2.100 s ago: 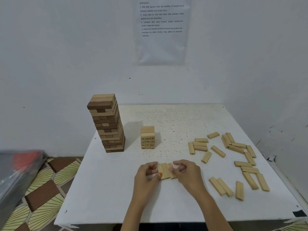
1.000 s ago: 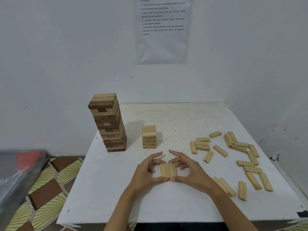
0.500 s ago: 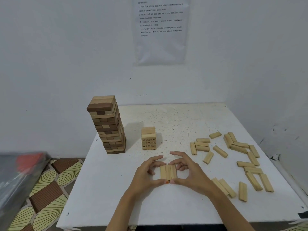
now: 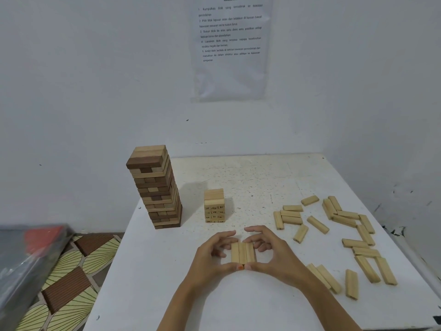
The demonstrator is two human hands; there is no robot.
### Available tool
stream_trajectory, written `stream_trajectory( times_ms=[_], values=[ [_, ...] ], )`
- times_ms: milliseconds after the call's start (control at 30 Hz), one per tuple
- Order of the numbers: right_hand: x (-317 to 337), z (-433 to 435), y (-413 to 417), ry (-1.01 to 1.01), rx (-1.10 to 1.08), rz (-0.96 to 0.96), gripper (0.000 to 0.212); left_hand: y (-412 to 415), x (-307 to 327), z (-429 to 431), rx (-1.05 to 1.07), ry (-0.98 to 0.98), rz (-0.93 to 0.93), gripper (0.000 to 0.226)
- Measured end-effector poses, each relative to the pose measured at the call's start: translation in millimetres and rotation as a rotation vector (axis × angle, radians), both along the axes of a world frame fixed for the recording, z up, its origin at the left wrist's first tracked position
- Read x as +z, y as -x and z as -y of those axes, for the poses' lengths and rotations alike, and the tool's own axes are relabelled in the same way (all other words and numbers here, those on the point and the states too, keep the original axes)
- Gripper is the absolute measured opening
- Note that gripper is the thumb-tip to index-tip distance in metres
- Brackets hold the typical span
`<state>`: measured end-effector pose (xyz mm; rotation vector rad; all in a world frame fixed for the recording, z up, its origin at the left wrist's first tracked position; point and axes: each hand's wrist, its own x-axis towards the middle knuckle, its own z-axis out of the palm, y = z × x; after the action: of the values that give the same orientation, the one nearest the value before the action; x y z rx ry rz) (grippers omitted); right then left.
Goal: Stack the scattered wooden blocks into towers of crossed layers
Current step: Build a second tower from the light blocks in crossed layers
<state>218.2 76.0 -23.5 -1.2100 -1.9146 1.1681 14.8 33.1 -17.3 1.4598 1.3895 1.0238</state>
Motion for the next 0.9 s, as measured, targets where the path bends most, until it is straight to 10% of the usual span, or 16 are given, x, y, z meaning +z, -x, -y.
stream_trajectory(
  times_ms=[900],
  values=[
    [74.1,-97.1,61.9,-0.13,0.077,-0.051,0.065,16.0,50.8,-56.7,0.403,-0.237,0.284,0.044]
  ],
)
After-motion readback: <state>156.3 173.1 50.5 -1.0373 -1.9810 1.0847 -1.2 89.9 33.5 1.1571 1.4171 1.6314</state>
